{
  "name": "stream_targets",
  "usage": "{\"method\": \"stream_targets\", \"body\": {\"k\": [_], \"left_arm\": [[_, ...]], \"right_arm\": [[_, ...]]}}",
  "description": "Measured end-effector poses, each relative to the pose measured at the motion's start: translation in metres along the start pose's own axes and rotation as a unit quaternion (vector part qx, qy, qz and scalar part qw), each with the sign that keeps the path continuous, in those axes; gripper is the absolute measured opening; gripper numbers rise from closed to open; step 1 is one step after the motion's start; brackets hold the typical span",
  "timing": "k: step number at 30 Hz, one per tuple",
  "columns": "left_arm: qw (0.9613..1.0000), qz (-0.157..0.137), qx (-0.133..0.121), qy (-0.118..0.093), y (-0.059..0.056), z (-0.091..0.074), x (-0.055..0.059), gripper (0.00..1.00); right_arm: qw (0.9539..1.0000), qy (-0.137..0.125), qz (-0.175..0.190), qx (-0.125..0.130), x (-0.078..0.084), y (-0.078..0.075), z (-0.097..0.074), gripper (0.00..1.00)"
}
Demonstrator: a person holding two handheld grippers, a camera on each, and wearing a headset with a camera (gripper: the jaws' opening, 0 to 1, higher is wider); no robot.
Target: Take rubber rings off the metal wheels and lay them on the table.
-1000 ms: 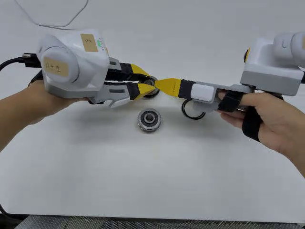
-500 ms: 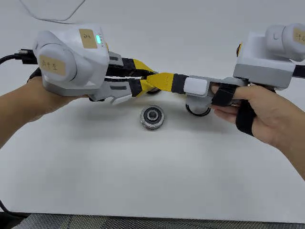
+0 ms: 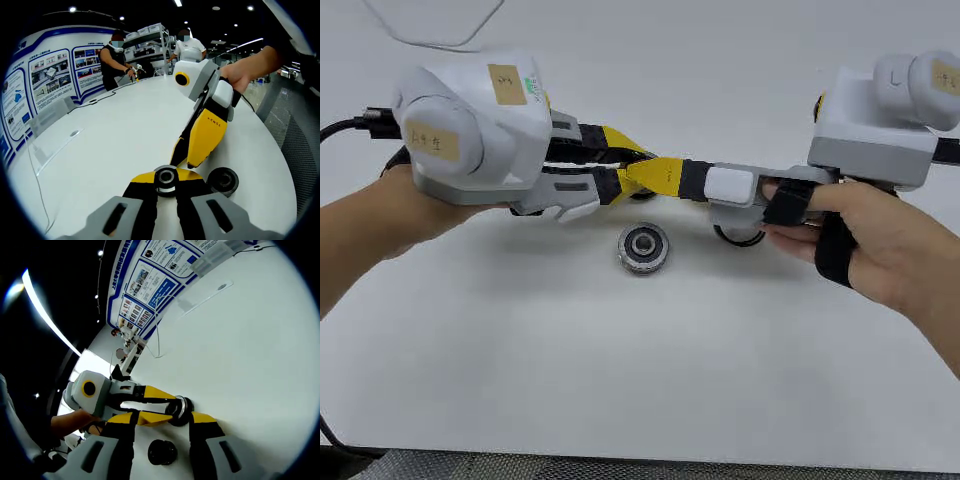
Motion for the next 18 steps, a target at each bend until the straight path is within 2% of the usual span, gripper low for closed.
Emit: {"method": "stream_targets", "body": {"k": [11,18], "left_arm": [[1.0,0.0,0.0,0.002,-0.0001,-0.0001,-0.0002,0.12],[1.0,0.0,-0.001,0.002,-0.0002,-0.0005,0.0,0.12]], "right_arm": [[1.0,0.0,0.001,0.0,0.0006,-0.0002,0.0001,0.44],[0.9998,-0.012,-0.009,0.015,0.0001,0.0001,0.0029,0.42]]}}
Point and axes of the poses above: the centre of the closed fingertips' face, and the gripper's own axes: z roughly forward along the fingers, y roughly to its left, x roughly out of its underside, the point moved 7 cm from there along -z, roughly backward along the fingers, and after that the axes turned 13 degrees about z, right-handed, at the moved point
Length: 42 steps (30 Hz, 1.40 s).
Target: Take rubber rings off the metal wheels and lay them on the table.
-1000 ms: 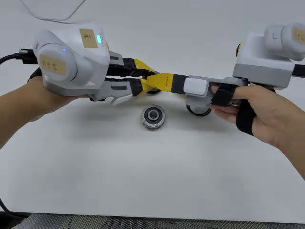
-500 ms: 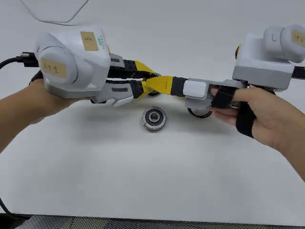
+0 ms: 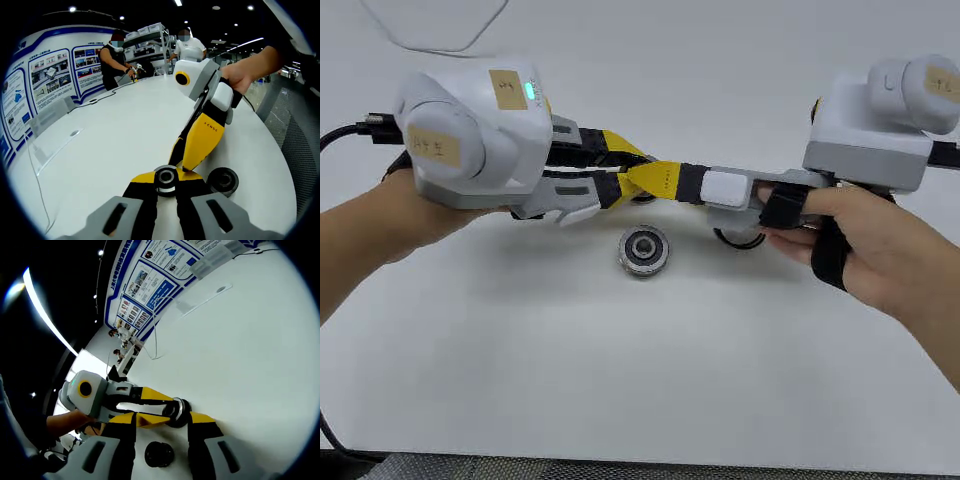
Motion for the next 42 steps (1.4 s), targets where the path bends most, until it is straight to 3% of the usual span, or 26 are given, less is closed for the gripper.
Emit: {"method": "stream_targets", "body": {"k": [13,19,20,21,23,30,42], "left_arm": [[1.0,0.0,0.001,0.0,0.0,-0.001,0.0,0.12],[1.0,0.0,0.0,0.001,0.0,-0.001,0.0,0.12],[1.0,-0.001,0.0,0.0,0.0,-0.001,0.0,0.12],[1.0,-0.001,0.0,0.0,0.0,-0.001,0.0,0.12],[1.0,-0.001,0.0,0.0,0.0,-0.001,0.0,0.12],[1.0,-0.001,0.0,0.0,0.001,-0.001,0.0,0.12],[1.0,-0.002,0.0,0.0,0.001,0.0,0.0,0.12]], "right_arm": [[0.9998,0.016,0.012,0.003,0.006,0.003,-0.003,0.41],[0.9996,0.001,0.012,0.025,0.004,0.0,-0.002,0.37],[0.9985,-0.014,0.011,0.051,0.001,-0.005,-0.003,0.4],[0.9995,-0.006,0.011,0.03,0.002,-0.002,-0.001,0.42],[0.9995,0.001,0.023,0.019,0.004,-0.001,0.002,0.43],[0.9996,-0.005,0.001,0.029,0.001,-0.005,0.001,0.43],[0.9998,-0.007,0.008,0.019,-0.004,-0.005,0.002,0.43]]}}
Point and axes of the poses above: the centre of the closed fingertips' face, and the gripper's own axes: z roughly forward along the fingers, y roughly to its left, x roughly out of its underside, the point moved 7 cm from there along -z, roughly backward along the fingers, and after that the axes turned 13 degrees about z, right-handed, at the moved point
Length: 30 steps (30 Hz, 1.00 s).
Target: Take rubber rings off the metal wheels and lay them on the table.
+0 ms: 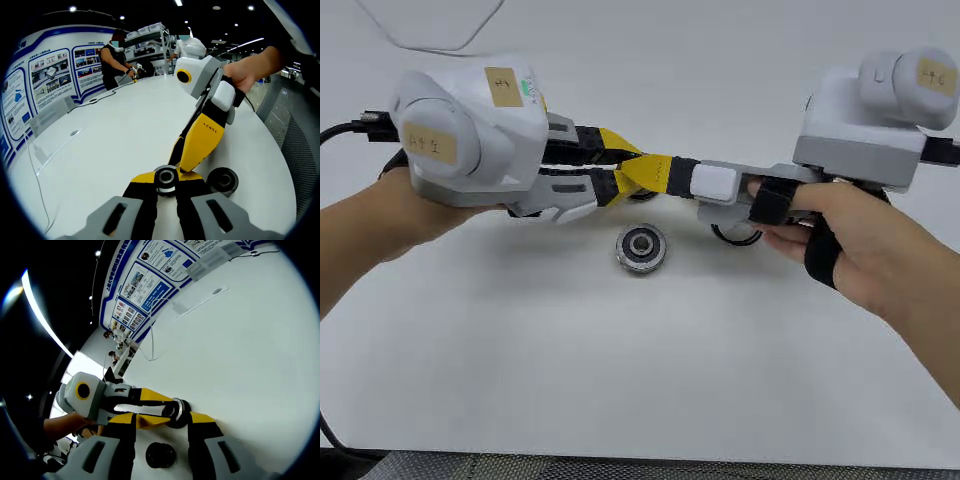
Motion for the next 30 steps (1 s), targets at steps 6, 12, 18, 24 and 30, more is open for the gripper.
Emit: {"method": "stream_targets", "body": {"k": [6,12,18,24,30], "left_arm": [[1.0,0.0,0.0,0.0,0.0,0.0,0.0,0.12],[1.0,0.0,0.0,-0.001,-0.001,0.0,0.0,0.12],[1.0,0.001,0.0,0.0,-0.001,0.0,0.0,0.12],[1.0,0.002,0.0,0.001,-0.001,-0.001,0.0,0.12],[1.0,0.002,0.0,0.001,-0.001,-0.001,0.0,0.12]], "right_arm": [[0.9999,0.008,0.014,0.006,0.001,-0.002,0.002,0.45],[0.9998,0.002,0.017,0.004,0.002,0.002,0.002,0.44],[0.9997,0.001,0.024,0.005,0.002,0.004,0.001,0.39],[0.9996,0.006,0.029,0.002,0.002,0.002,-0.002,0.33],[0.9994,0.003,0.034,0.013,0.001,-0.002,-0.006,0.23]]}}
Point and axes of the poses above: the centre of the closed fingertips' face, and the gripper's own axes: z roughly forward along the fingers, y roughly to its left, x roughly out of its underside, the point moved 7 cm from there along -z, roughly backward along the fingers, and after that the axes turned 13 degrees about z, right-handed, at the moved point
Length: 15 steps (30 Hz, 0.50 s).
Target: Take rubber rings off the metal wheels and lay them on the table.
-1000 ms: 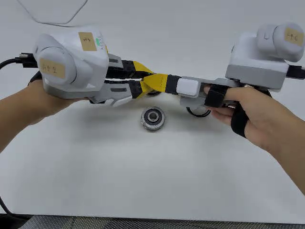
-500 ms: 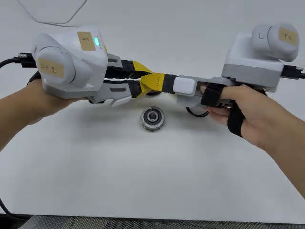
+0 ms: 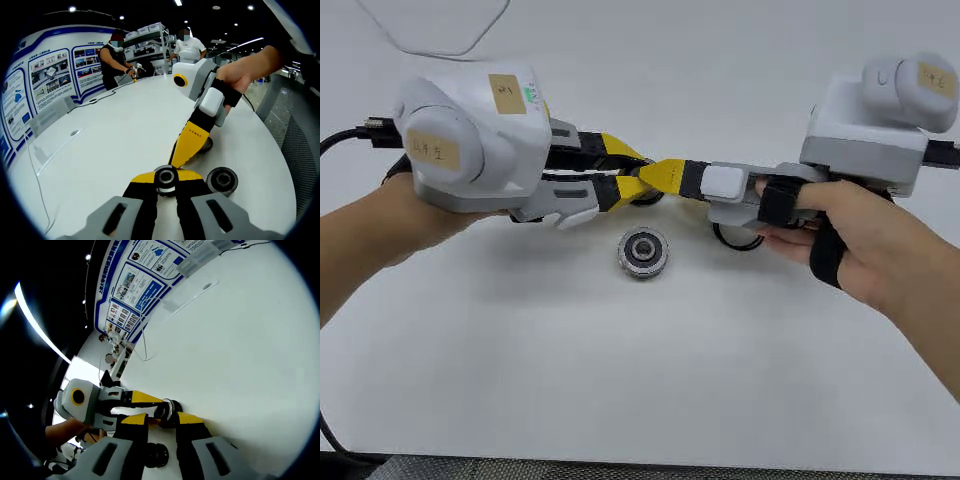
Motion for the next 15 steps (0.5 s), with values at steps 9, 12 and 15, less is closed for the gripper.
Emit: {"method": "stream_targets", "body": {"k": [9,12,15], "left_arm": [[1.0,0.0,0.0,0.002,0.0003,0.0002,-0.0002,0.12],[1.0,-0.001,-0.001,0.001,0.0003,0.0003,-0.0002,0.12],[1.0,0.0,-0.001,0.001,0.0003,0.0004,0.0,0.12]], "right_arm": [[0.9999,-0.01,-0.003,-0.005,0.0027,0.0054,0.0005,0.09],[0.9999,-0.012,-0.011,-0.005,0.0033,0.0052,-0.0018,0.11],[0.9995,-0.014,-0.026,0.005,0.0015,0.0027,-0.0031,0.21]]}}
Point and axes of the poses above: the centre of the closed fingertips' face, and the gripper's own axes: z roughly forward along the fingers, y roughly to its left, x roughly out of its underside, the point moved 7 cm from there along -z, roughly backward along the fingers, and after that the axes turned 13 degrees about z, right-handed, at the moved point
